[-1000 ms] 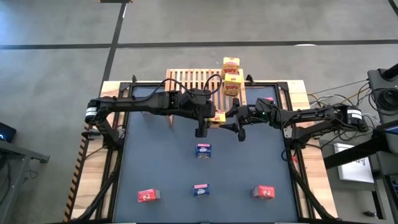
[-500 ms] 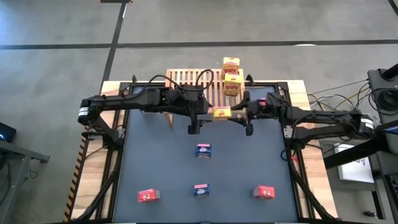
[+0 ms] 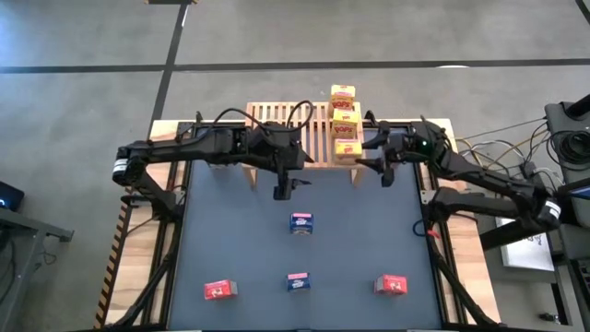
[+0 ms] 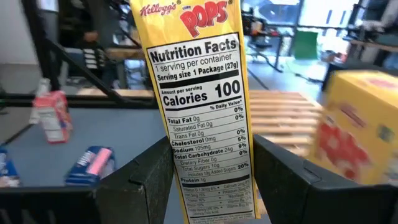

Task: Stack cereal on shelf
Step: Put the yellow cereal box on the shelf aligned with the other yellow cereal boxes

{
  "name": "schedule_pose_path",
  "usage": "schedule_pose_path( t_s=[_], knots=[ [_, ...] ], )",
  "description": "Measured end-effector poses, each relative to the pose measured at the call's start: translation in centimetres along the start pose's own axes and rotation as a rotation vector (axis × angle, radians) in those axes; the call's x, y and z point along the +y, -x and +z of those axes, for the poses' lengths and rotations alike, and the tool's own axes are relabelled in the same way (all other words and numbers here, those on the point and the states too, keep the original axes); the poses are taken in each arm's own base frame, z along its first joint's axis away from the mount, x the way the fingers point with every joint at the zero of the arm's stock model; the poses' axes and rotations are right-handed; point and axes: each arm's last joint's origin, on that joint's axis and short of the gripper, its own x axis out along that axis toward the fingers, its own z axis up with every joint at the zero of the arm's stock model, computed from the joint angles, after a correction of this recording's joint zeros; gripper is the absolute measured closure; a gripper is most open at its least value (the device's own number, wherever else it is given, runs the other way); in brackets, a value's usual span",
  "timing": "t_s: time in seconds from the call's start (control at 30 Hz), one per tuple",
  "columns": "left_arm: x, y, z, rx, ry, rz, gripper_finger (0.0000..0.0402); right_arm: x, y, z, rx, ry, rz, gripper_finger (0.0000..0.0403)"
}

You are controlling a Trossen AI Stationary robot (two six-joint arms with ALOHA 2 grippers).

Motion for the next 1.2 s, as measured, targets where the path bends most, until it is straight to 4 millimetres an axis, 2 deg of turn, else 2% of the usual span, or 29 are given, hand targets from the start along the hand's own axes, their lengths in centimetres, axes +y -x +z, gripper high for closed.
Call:
schedule_pose_path(
  t_s=[0.13,0.3,0.63,0.8,1.0,1.2],
  knots=[
    [-0.1,0.2,-0.4,0.007,0.005,-0.002,0.0138,-0.6,0.3,-0.5,0.03,-0.016,-0.024,0.0213],
    [-0.5,1.5,-1.7,-0.017,0.031,0.008,0.0138,-0.9,0.6,-0.7,0.026,-0.013,-0.009,0.0213],
    [-1.8,4.7,-5.7,-0.283,0.07,0.073,0.0138,-1.3,0.0,-1.5,0.023,-0.006,0.036,0.0213],
    [-2.4,5.6,-7.4,-0.34,0.095,0.083,0.0138,-1.5,-0.4,-1.6,0.002,-0.006,0.064,0.0213],
    [-2.6,6.0,-8.1,-0.355,0.105,0.085,0.0138,-1.7,-0.3,-2.4,0.004,-0.006,0.05,0.0213],
    [-2.5,5.6,-8.0,-0.358,0.105,0.085,0.0138,-2.0,0.5,-3.1,-0.071,-0.01,0.046,0.0214]
  ],
)
